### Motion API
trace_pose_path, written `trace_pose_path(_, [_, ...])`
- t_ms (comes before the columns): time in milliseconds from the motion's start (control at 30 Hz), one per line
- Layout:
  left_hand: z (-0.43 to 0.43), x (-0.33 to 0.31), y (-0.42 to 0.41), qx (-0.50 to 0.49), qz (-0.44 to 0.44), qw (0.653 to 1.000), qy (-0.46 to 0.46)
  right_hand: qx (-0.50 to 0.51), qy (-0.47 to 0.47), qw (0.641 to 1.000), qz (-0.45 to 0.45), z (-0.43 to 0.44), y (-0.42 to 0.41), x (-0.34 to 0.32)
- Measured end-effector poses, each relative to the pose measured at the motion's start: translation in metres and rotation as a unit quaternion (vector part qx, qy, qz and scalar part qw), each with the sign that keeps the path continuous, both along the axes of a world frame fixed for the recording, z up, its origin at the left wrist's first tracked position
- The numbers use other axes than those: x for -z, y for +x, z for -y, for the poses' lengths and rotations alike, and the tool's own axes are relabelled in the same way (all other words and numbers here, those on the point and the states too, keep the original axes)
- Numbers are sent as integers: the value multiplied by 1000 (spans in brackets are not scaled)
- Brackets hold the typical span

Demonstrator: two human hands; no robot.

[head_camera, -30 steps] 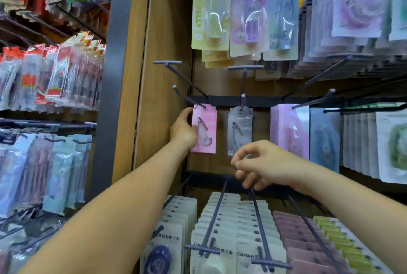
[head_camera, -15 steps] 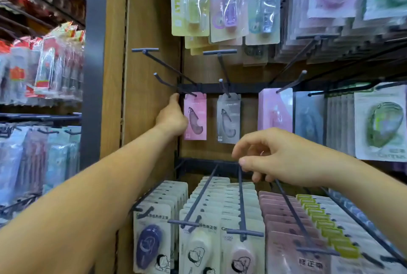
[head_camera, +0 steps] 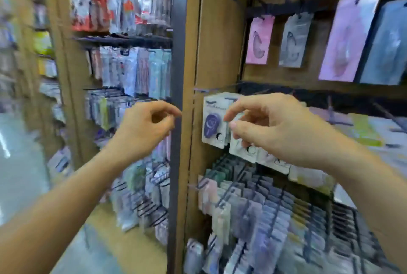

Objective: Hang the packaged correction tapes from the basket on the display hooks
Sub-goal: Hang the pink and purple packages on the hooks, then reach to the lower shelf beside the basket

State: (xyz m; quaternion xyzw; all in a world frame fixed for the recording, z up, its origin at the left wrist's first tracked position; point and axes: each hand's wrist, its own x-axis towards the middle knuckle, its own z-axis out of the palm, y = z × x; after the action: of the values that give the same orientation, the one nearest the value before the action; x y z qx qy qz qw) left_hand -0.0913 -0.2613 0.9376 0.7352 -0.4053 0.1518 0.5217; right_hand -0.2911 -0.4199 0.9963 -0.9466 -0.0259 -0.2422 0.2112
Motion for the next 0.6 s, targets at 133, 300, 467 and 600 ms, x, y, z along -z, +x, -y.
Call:
trace_pose_path(133, [-61,91,-24,-62,-57,994,68,-48,-3,996,-70,-31,15,81])
trace_pose_path(300, [-140,203,-52,-129,-148,968,158,-54,10,977,-204,-69,39,188])
trace_pose_path(467, [-224,299,-55,-183,-252,919,241,-49,49,935,-349,-115,68,309])
trace_pose_path(600, [-290,386,-38,-214,-335,874,280,-12,96,895,-435,-157,94,420])
